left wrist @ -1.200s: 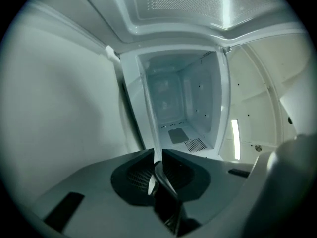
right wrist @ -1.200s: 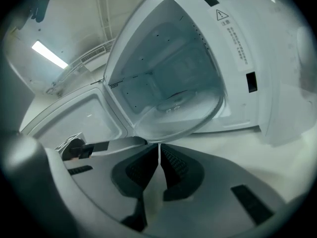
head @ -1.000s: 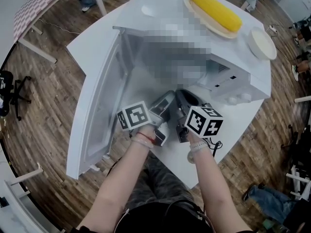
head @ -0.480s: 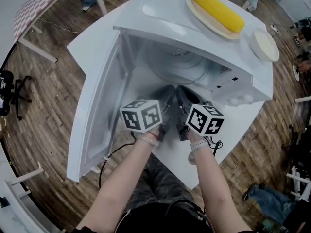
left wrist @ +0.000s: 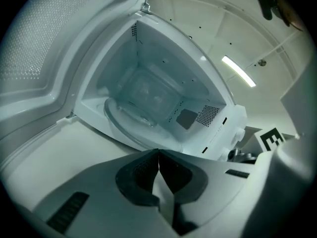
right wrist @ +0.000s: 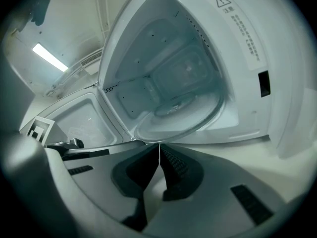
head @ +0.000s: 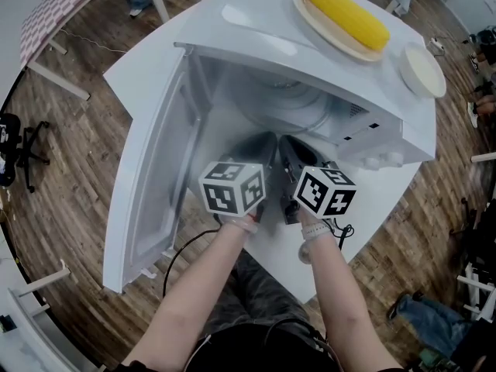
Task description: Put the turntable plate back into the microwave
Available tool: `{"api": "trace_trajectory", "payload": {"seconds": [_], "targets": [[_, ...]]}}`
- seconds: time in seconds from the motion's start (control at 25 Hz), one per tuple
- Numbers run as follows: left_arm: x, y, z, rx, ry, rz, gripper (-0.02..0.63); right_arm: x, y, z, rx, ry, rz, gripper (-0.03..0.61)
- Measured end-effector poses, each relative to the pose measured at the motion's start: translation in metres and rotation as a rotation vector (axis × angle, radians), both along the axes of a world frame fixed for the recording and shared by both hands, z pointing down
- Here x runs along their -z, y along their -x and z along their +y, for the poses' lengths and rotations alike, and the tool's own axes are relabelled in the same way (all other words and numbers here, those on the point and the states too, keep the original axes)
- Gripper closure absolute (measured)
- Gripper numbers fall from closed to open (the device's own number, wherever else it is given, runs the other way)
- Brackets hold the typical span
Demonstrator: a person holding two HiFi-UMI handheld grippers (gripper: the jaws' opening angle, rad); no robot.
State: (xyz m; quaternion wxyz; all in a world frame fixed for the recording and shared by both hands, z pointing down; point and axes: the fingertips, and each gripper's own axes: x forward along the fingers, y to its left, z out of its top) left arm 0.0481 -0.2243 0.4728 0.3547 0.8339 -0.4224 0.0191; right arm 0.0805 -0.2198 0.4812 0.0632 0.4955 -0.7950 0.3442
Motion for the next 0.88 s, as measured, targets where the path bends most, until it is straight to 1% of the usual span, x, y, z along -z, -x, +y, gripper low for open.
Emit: {"api": "trace_trajectory", "payload": {"seconds": [0.16, 0.32, 0.56, 0.72, 0.8, 0.88], "targets": [[0.001, 0.002, 0.0, 0.022, -0.021, -0.021, 0.6, 0.001, 0.002, 0.0, 0.003, -0.019, 0.03, 0.551], [0.005, 0.005, -0.002, 0.057, -0.033, -0.004, 0.6, 0.004, 0.005, -0.001, -0.01, -0.04, -0.003, 0.551], [0.007, 0.008, -0.005, 0.074, -0.034, 0.011, 0.6, 0.007, 0.008, -0.003, -0.013, -0.058, -0.008, 0.552], [0.02, 0.01, -0.013, 0.091, -0.094, 0.029, 0.6, 0.008, 0.006, -0.007, -0.032, -0.06, -0.01, 0.554], [0.029, 0.008, -0.021, 0.077, -0.117, 0.02, 0.6, 0.007, 0.005, -0.008, -0.026, -0.058, -0.006, 0.557], [0.031, 0.005, -0.027, 0.058, -0.12, 0.007, 0.6, 0.006, 0.004, -0.008, -0.027, -0.06, -0.008, 0.557]]}}
